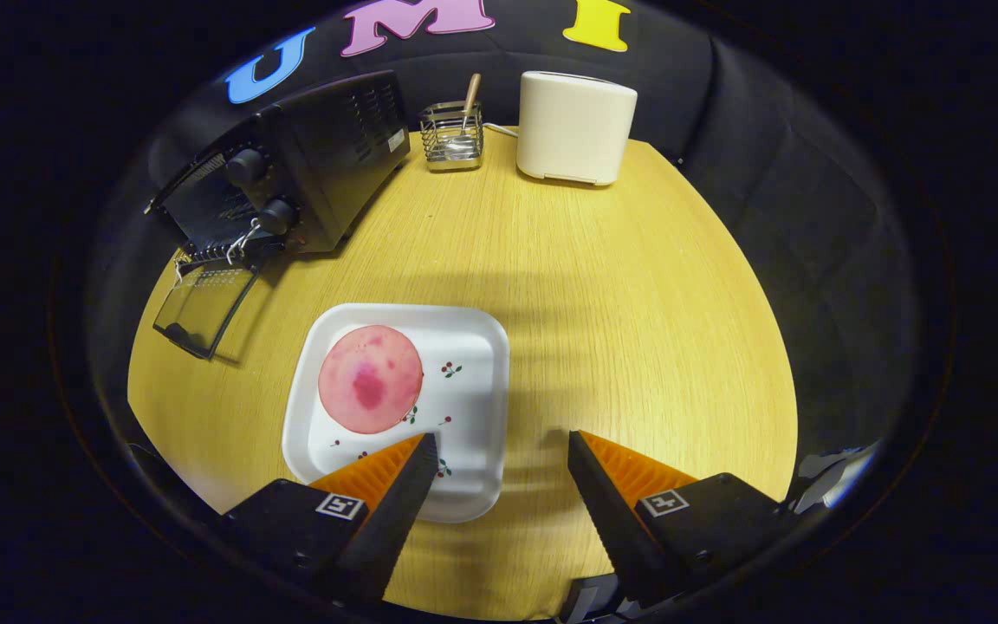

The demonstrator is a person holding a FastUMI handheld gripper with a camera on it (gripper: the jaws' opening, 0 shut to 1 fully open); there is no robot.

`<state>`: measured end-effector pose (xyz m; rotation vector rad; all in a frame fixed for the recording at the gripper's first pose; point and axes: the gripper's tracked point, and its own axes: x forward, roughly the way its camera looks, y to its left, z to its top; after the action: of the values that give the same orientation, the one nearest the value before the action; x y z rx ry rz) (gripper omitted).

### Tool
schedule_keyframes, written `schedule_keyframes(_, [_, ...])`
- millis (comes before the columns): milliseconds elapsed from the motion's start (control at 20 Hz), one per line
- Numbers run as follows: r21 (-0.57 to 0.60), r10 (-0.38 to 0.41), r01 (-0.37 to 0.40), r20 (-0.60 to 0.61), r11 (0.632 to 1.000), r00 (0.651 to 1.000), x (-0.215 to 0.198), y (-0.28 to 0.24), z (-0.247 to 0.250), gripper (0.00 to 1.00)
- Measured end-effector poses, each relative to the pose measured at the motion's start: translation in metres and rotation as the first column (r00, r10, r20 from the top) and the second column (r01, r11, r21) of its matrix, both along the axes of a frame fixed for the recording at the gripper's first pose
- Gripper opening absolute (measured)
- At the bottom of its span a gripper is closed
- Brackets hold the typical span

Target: Open the toaster oven, put the food inside, and close the toaster oven door.

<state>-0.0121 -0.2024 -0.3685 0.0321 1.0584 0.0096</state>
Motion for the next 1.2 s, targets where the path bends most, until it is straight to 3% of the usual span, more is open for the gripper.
schedule_keyframes(100, [0.032,-0.002,0.003,-0.025,0.999,1.0,-0.001,0.002,-0.004,0.9])
schedule_keyframes(150, [0.051,-0.019,0.02,-0.033,0.999,0.999,0.002,0.004,-0.006,0.73])
schedule_keyframes(350, [0.108,-0.046,0.053,-0.068,0.993,0.997,0.0,0.006,-0.005,0.3])
schedule_keyframes(550, [0.167,-0.089,0.104,-0.091,0.98,0.992,-0.002,0.002,-0.007,0.14])
schedule_keyframes(650, [0.228,-0.11,0.134,-0.117,0.964,0.987,-0.005,0.004,-0.006,0.08])
schedule_keyframes(900, [0.329,-0.164,0.213,-0.169,0.92,0.972,-0.011,0.01,-0.006,0.05])
schedule_keyframes(1200, [0.505,-0.275,0.343,-0.206,0.792,0.939,-0.021,0.029,0.012,0.05])
